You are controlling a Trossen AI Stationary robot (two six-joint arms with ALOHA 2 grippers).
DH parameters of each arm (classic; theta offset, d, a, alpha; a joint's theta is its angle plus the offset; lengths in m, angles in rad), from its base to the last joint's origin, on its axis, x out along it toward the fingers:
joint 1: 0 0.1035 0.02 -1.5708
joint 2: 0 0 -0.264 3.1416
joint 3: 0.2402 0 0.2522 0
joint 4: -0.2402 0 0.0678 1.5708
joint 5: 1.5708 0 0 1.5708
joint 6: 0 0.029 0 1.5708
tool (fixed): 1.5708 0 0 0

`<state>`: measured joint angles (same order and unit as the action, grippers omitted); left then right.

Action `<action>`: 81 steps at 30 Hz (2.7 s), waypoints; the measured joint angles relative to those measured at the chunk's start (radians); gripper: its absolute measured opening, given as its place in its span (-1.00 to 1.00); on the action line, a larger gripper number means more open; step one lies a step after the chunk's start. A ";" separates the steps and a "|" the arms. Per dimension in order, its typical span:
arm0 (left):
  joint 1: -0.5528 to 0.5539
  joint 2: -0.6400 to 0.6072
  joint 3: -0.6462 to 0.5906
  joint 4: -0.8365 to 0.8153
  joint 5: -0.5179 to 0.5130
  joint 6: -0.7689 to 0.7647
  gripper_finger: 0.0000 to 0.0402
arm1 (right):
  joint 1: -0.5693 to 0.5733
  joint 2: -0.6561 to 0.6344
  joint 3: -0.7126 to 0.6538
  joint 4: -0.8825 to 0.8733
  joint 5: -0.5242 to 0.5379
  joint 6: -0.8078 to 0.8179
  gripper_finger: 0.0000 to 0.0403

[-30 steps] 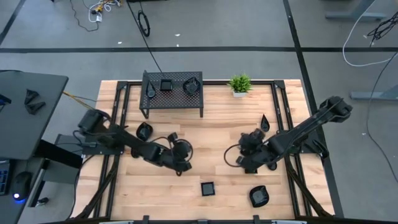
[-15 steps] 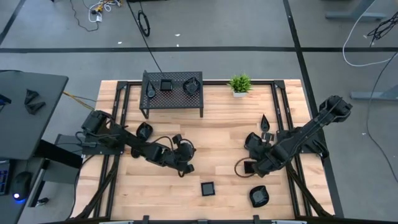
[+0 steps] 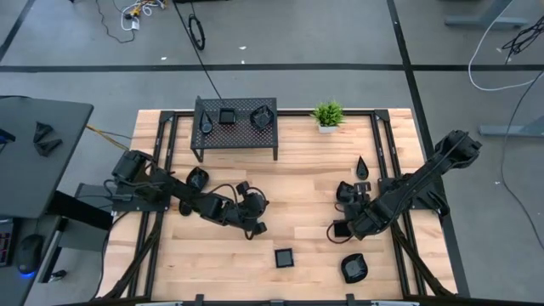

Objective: Pick & Place Mini shaped plates
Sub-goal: Stack the black leaf shaped plate on top of the black leaf shaped plates on the shelf

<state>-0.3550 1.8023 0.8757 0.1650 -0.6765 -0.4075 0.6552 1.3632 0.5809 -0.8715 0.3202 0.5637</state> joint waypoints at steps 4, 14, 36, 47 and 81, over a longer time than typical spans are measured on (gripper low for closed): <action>0.001 0.000 0.000 0.000 0.000 0.000 -0.92 | 0.000 0.000 -0.028 0.058 0.041 0.010 -0.44; 0.001 0.000 0.000 0.015 0.001 0.001 -0.92 | 0.000 0.001 0.021 0.085 0.099 -0.069 -0.95; 0.115 0.000 0.167 0.180 0.594 0.467 -0.19 | -0.193 0.111 0.128 0.947 -0.003 -0.778 -0.99; 0.128 0.013 0.166 0.106 0.603 0.601 -0.25 | -0.203 0.126 0.128 0.993 -0.047 -0.794 -0.99; 0.119 0.025 0.166 0.107 0.800 0.689 -0.98 | -0.171 0.066 0.127 1.120 -0.069 -0.821 -0.40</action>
<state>-0.2359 1.8276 1.0420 0.2723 0.1234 0.2812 0.4840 1.4291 0.7078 0.2489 0.2511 -0.2569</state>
